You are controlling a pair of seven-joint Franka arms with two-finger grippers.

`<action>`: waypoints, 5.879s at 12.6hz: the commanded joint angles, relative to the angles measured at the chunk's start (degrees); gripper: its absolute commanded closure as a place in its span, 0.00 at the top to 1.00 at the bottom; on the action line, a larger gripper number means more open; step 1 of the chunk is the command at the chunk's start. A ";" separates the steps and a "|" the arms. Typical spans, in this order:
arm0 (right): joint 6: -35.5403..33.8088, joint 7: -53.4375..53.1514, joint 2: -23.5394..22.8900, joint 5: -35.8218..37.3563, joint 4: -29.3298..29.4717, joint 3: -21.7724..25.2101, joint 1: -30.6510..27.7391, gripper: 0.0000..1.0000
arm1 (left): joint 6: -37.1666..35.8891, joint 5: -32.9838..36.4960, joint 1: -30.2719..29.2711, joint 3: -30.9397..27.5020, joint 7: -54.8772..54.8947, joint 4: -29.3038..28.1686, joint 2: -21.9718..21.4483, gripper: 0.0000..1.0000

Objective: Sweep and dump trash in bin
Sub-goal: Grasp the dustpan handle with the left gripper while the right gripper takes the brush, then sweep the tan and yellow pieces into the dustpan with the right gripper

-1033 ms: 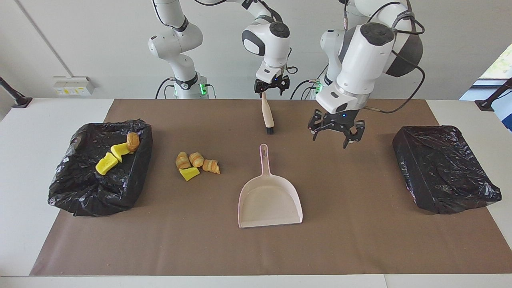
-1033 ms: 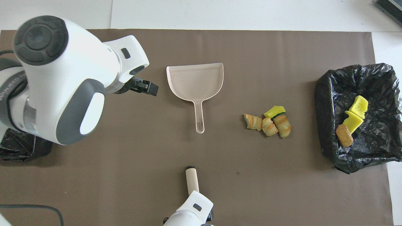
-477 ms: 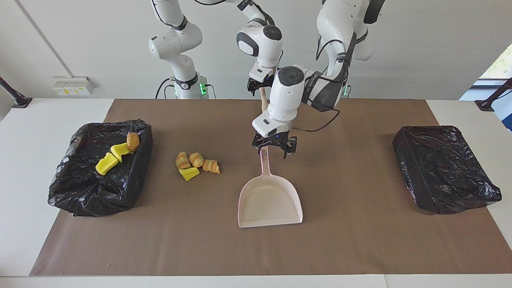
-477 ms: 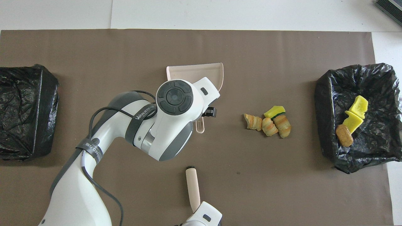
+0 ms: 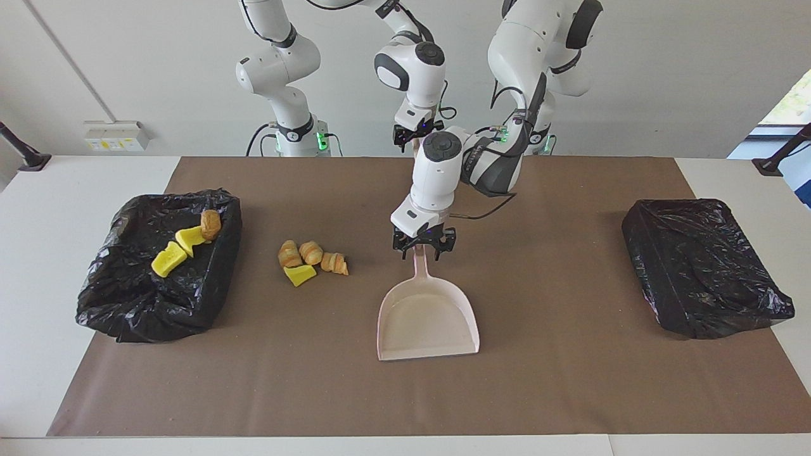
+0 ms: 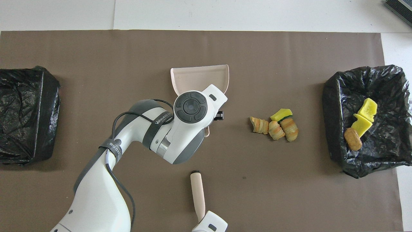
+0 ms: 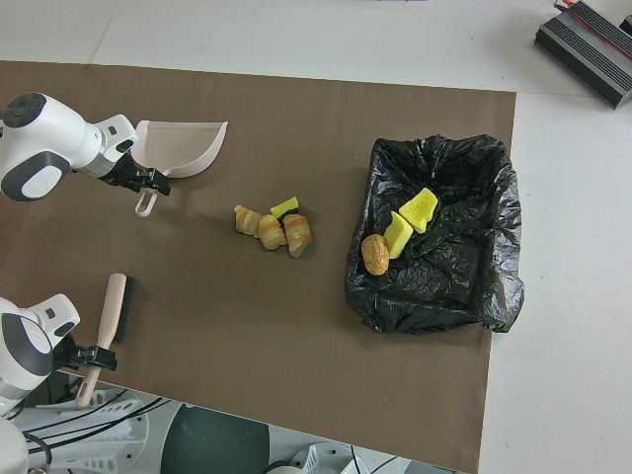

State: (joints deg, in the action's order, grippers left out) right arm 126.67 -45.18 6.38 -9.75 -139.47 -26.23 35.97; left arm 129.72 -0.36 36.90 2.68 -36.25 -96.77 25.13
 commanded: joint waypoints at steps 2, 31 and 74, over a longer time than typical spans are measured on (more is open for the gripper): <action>1.56 2.20 0.83 -1.42 -1.42 0.30 -0.02 0.00 | 2.29 1.41 0.45 -0.48 -3.65 -0.53 0.01 0.46; -22.82 44.12 16.74 4.72 3.24 1.71 -45.27 0.00 | -11.26 4.75 -5.88 -0.66 88.46 -15.10 -14.66 0.00; -10.49 29.01 -11.12 -5.51 18.18 1.88 -29.91 0.00 | -9.05 5.02 -8.42 -1.10 85.99 -19.43 -19.15 0.00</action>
State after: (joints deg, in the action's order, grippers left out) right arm 113.40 -14.66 -4.86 -11.87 -120.69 -23.95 4.32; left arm 119.91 3.74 30.19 1.46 48.27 -116.71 7.62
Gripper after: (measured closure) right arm 0.744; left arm 0.674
